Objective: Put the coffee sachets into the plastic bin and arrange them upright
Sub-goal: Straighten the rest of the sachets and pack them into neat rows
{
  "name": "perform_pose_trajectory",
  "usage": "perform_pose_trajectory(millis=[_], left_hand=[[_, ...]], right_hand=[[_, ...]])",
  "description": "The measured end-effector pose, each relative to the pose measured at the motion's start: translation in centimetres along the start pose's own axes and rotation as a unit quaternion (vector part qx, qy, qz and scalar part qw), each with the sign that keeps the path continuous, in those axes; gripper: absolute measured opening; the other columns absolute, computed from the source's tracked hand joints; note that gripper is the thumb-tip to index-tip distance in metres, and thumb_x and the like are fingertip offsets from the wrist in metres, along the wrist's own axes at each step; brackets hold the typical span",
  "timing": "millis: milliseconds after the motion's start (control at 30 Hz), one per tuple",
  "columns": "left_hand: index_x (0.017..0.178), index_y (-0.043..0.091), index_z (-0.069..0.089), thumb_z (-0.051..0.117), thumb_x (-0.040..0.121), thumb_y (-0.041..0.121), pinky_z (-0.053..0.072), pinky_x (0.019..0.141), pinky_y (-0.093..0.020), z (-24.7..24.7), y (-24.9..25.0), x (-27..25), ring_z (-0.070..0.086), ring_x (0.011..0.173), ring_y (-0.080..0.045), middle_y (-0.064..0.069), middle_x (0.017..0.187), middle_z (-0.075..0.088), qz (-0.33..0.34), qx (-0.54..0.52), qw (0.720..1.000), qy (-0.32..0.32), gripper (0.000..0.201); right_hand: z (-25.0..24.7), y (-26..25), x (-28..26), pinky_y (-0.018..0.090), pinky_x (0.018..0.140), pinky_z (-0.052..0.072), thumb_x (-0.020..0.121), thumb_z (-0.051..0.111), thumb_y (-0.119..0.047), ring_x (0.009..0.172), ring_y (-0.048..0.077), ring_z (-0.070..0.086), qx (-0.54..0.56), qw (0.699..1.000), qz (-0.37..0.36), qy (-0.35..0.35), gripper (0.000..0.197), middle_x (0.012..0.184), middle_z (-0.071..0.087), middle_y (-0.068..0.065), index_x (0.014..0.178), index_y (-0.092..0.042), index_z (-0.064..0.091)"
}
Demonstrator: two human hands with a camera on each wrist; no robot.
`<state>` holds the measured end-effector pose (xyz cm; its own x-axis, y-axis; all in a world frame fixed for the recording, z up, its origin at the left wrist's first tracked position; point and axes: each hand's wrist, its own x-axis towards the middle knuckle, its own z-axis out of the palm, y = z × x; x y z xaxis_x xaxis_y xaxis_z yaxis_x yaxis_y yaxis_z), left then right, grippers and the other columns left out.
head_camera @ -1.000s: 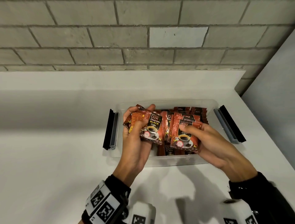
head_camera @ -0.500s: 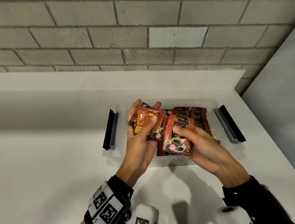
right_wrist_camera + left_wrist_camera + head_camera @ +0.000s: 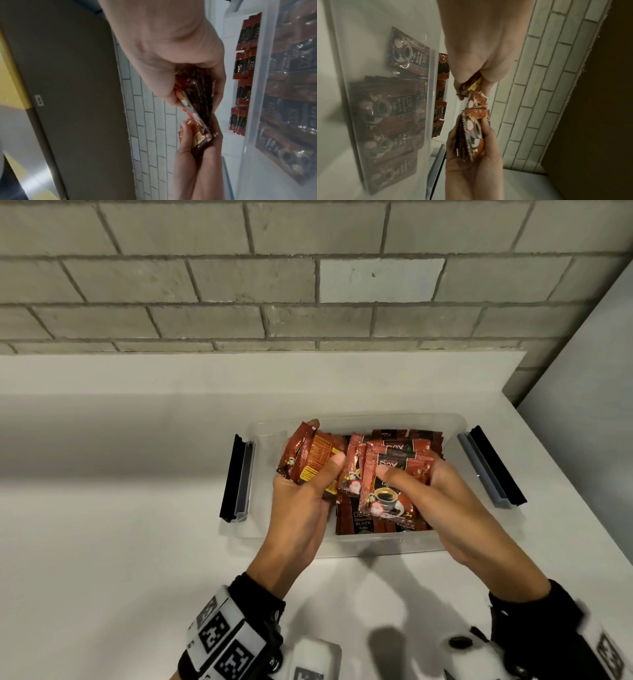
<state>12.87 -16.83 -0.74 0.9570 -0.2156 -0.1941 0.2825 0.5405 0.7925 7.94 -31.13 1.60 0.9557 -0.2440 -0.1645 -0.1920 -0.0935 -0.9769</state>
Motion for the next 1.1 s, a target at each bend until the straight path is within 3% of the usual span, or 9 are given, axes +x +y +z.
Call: perform_pose_trajectory(millis=[333, 467, 533, 667, 733, 800, 867, 967, 1100], left_hand=[[0.131, 0.029, 0.042, 0.05, 0.094, 0.016, 0.049, 0.068, -0.029, 0.4, -0.6, -0.4, 0.063, 0.094, -0.016, -0.004, 0.111, 0.066, -0.016, 0.046, 0.991, -0.122, 0.04], [0.126, 0.043, 0.044, 0.05, 0.089, 0.023, 0.049, 0.081, -0.025, 0.0, -1.1, -0.6, 0.061, 0.104, -0.009, 0.005, 0.115, 0.064, 0.009, 0.122, 0.981, -0.148, 0.043], [0.129, 0.044, 0.039, 0.057, 0.086, 0.027, 0.045, 0.098, -0.029, -0.1, -1.2, -0.8, 0.052, 0.121, -0.006, 0.01, 0.131, 0.053, 0.035, 0.163, 0.973, -0.162, 0.05], [0.136, 0.034, 0.032, 0.064, 0.087, 0.021, 0.039, 0.105, -0.028, -0.2, -1.2, -1.0, 0.042, 0.129, 0.0, 0.011, 0.143, 0.04, 0.064, 0.198, 0.962, -0.175, 0.059], [0.135, 0.033, 0.035, 0.066, 0.085, 0.015, 0.042, 0.1, -0.025, -0.4, -1.0, -0.9, 0.045, 0.128, -0.002, 0.011, 0.142, 0.042, 0.054, 0.174, 0.967, -0.178, 0.061], [0.134, 0.032, 0.039, 0.067, 0.082, 0.011, 0.044, 0.099, -0.029, -0.6, -0.7, -0.9, 0.047, 0.128, -0.008, 0.012, 0.139, 0.046, 0.036, 0.149, 0.971, -0.185, 0.063], [0.133, 0.03, 0.042, 0.064, 0.08, 0.006, 0.048, 0.091, -0.028, -0.7, -0.5, -0.8, 0.054, 0.12, -0.011, 0.007, 0.133, 0.053, 0.018, 0.114, 0.976, -0.187, 0.063], [0.131, 0.028, 0.046, 0.054, 0.082, -0.001, 0.049, 0.067, -0.024, -0.5, -0.2, -0.8, 0.059, 0.091, -0.013, -0.002, 0.117, 0.061, -0.017, 0.017, 0.985, -0.172, 0.058], [0.129, 0.023, 0.049, 0.032, 0.09, -0.01, 0.055, 0.069, -0.03, -0.2, 0.0, -0.8, 0.066, 0.097, -0.02, -0.008, 0.11, 0.067, -0.046, -0.061, 0.985, -0.157, 0.054]], right_hand=[[1.1, 0.4, 1.0, 0.019, 0.071, 0.047, 0.091, 0.059, -0.032, 0.087, 0.002, 0.059, -0.137, 0.99, -0.018, 0.023, 0.041, 0.094, 0.06, -0.009, 0.118, -0.013, 0.035], [1.6, -0.2, 0.9, 0.039, 0.07, 0.059, 0.082, 0.049, -0.055, 0.082, 0.005, 0.066, -0.083, 0.997, 0.01, 0.005, 0.058, 0.098, 0.058, -0.004, 0.118, -0.014, 0.031], [1.6, -0.8, 0.5, 0.026, 0.057, 0.059, 0.081, 0.039, -0.058, 0.076, -0.002, 0.066, -0.044, 0.999, 0.028, -0.01, 0.062, 0.097, 0.053, -0.004, 0.122, -0.012, 0.031], [1.6, -1.4, 0.0, 0.002, 0.049, 0.044, 0.085, 0.034, -0.055, 0.101, 0.021, 0.06, -0.036, 0.998, 0.05, -0.036, 0.064, 0.099, 0.048, -0.021, 0.132, -0.014, 0.025], [1.4, -1.2, 0.1, -0.001, 0.055, 0.042, 0.085, 0.039, -0.051, 0.104, 0.012, 0.061, -0.027, 0.997, 0.049, -0.046, 0.064, 0.1, 0.048, -0.025, 0.134, -0.015, 0.023], [1.0, -1.2, 0.2, -0.007, 0.071, 0.032, 0.09, 0.042, -0.047, 0.099, -0.021, 0.051, -0.017, 0.996, 0.053, -0.066, 0.076, 0.106, 0.044, -0.032, 0.148, -0.012, 0.008], [0.6, -0.8, 0.3, 0.0, 0.089, 0.023, 0.089, 0.045, -0.05, 0.106, -0.026, 0.035, -0.014, 0.996, 0.049, -0.071, 0.086, 0.127, 0.038, -0.031, 0.151, -0.016, -0.004], [0.2, -0.3, 0.6, 0.021, 0.103, 0.022, 0.087, 0.046, -0.053, 0.13, -0.002, 0.026, -0.028, 0.995, 0.063, -0.072, 0.083, 0.142, 0.027, -0.029, 0.151, -0.023, 0.003], [0.6, 0.0, 0.7, 0.035, 0.101, 0.04, 0.085, 0.052, -0.056, 0.122, 0.014, 0.049, -0.008, 0.995, 0.077, -0.06, 0.057, 0.138, 0.047, 0.0, 0.132, -0.032, 0.032]])
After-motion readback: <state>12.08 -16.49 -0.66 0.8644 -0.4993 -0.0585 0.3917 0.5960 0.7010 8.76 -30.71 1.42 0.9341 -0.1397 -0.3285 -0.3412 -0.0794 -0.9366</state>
